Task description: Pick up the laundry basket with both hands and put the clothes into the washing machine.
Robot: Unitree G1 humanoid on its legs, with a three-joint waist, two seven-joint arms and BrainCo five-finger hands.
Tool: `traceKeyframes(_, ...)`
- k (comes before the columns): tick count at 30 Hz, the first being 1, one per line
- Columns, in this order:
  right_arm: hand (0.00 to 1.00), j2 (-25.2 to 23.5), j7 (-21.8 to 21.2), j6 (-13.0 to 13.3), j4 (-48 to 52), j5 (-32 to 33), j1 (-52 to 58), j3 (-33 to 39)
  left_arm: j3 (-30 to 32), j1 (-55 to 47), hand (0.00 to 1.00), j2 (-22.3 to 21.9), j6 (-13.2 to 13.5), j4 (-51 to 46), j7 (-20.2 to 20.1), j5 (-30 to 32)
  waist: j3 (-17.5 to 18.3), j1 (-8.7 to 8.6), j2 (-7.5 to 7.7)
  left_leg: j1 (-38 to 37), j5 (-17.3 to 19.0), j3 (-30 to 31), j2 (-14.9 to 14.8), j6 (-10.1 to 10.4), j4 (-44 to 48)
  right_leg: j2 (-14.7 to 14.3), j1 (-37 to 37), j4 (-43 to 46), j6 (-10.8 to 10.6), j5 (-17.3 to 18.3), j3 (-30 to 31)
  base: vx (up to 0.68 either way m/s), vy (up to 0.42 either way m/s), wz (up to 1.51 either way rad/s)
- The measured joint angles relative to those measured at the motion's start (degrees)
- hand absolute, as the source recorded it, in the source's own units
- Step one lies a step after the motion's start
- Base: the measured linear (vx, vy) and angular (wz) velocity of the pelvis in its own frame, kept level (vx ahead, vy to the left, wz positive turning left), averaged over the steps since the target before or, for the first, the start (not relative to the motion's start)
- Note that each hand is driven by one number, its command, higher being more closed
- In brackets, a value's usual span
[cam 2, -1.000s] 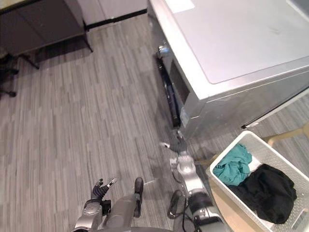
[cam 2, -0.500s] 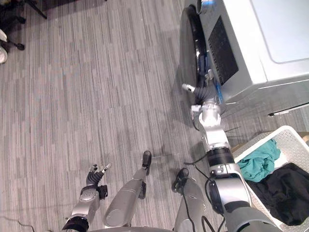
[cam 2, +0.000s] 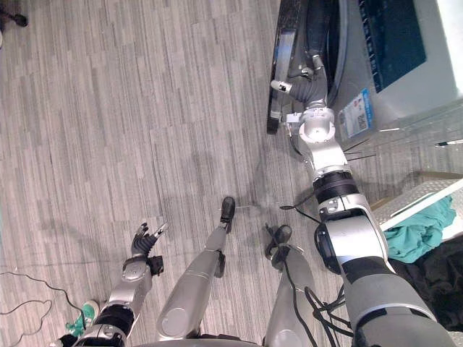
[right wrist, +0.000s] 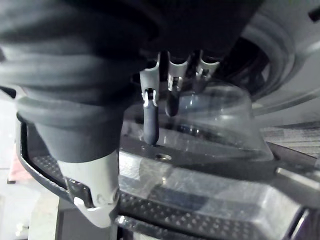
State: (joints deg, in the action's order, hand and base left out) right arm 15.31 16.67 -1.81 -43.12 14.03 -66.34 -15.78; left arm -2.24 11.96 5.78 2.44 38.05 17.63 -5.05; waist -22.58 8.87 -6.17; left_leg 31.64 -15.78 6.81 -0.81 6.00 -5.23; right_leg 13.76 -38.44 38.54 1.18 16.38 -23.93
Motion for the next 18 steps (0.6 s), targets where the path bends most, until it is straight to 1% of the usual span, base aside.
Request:
traceKeyframes(1,0.0,-3.17,1.62,-0.94,-0.9,1.32,-3.1,0.11,-2.4,0.94,0.0,-0.05,0.05,-0.85,-0.03,0.11,0.05,0.93,-0.09,0.52,-0.33,1.57,0.02,0.5,0.07,0.43,0.05,0.88,0.44,0.87,-1.4,-0.04,-0.112,0.43)
traceKeyframes(2,0.0,-3.53,1.8,-0.92,-1.04,1.66,-4.18,0.03,-3.65,1.4,0.0,-0.15,0.07,-1.22,-0.09,0.2,0.04,1.56,-0.12,0.69,-0.55,2.27,0.06,0.82,0.06,0.59,0.06,1.31,0.41,1.28,-1.85,-0.04,-0.123,0.6)
traceKeyframes(4,0.0,-4.18,1.37,-0.43,-0.46,2.85,-9.13,-1.42,-8.13,3.13,0.0,-1.12,0.21,-1.6,-0.41,0.92,-0.36,3.06,-1.18,0.96,-1.23,5.73,0.74,1.77,0.08,1.56,1.05,3.1,0.61,3.16,-3.88,-0.05,-0.171,0.88)
traceKeyframes(5,0.0,-4.86,0.72,0.82,0.97,3.91,-11.97,-2.18,-10.27,3.55,0.0,-2.02,0.43,-1.72,-1.12,1.44,-0.21,3.64,-1.81,1.3,-1.58,7.76,1.32,2.28,0.08,2.26,1.37,4.27,0.75,4.38,-4.62,-0.06,-0.189,1.01)
traceKeyframes(6,0.0,-5.16,0.56,1.6,2.16,4.16,-13.17,-2.21,-11.35,3.77,0.0,-2.45,0.44,-1.65,-1.4,1.59,-0.24,3.86,-2.12,1.42,-1.69,8.8,1.66,2.45,0.07,2.45,1.54,4.77,0.66,5.03,-4.62,-0.06,-0.16,0.97)
traceKeyframes(7,0.0,-5.43,0.38,3.22,4.27,4.94,-15.27,-2.12,-13.33,4.2,0.0,-3.28,0.43,-1.51,-1.63,2.56,-0.26,4.38,-2.88,1.64,-1.84,10.65,2.02,2.68,0.0,2.54,1.79,5.64,0.66,5.8,-4.69,-0.05,-0.126,0.69)
traceKeyframes(8,0.0,-5.6,0.39,4.27,4.62,5.64,-16.34,-2.06,-14.19,4.35,0.0,-3.62,0.43,-1.5,-2.08,3.07,-0.27,4.72,-3.2,1.72,-1.89,11.28,2.11,2.78,-0.01,2.5,2.09,5.81,0.45,6.21,-4.86,-0.06,-0.183,0.83)
traceKeyframes(9,0.0,-6.33,0.46,5.97,4.71,6.75,-17.98,-2.08,-15.57,4.38,0.0,-3.84,0.43,-1.46,-2.75,3.69,-0.22,4.86,-3.52,1.74,-2.09,13.06,2.54,3.05,-0.03,2.63,2.6,6.53,0.59,6.76,-5.09,-0.05,-0.142,0.61)
traceKeyframes(11,0.0,-5.85,0.51,6.72,4.44,7.62,-18.25,-2.02,-16.09,4.58,0.0,-3.82,0.43,-1.35,-2.84,3.81,-0.22,4.68,-3.52,1.73,-2.4,14.12,2.76,3.47,-0.03,2.4,3.01,6.68,0.31,7.13,-4.64,-0.04,-0.117,0.45)
traceKeyframes(14,0.0,-3.4,0.67,6.69,2.35,7.93,-17.23,-0.12,-17.49,6.44,0.0,-3.7,0.41,-0.29,-2.69,3.81,-0.29,4.6,-3.67,1.77,-2.67,13.9,2.68,3.28,-0.03,1.49,2.84,5.47,0.12,7.01,-2.98,-0.03,-0.059,-0.09)
traceKeyframes(16,0.0,-1.39,1.0,6.67,2.62,7.95,-12.99,2.97,-18.05,8.52,0.0,-3.63,0.37,0.77,-2.57,3.78,-0.34,4.42,-3.74,1.84,-2.69,11.67,1.26,3.24,-0.07,-0.83,2.21,2.39,-0.42,4.47,-0.16,-0.03,-0.009,-0.7)
traceKeyframes(17,0.0,-0.87,1.17,6.63,3.39,7.94,-11.33,3.44,-18.09,9.35,0.0,-3.62,0.32,0.95,-2.53,3.78,-0.38,4.23,-3.77,1.85,-2.68,10.86,0.88,3.24,-0.08,-1.37,1.9,1.59,-0.69,3.82,0.77,-0.03,0.036,-0.92)
traceKeyframes(18,0.0,-0.03,1.21,6.54,5.63,7.9,-7.23,4.65,-17.96,10.5,0.0,-3.43,0.25,0.99,-2.36,3.78,-0.44,3.54,-3.81,1.96,-2.68,9.15,0.35,3.23,-0.1,-2.24,1.14,0.2,-0.98,2.33,2.78,-0.04,0.057,-0.92)
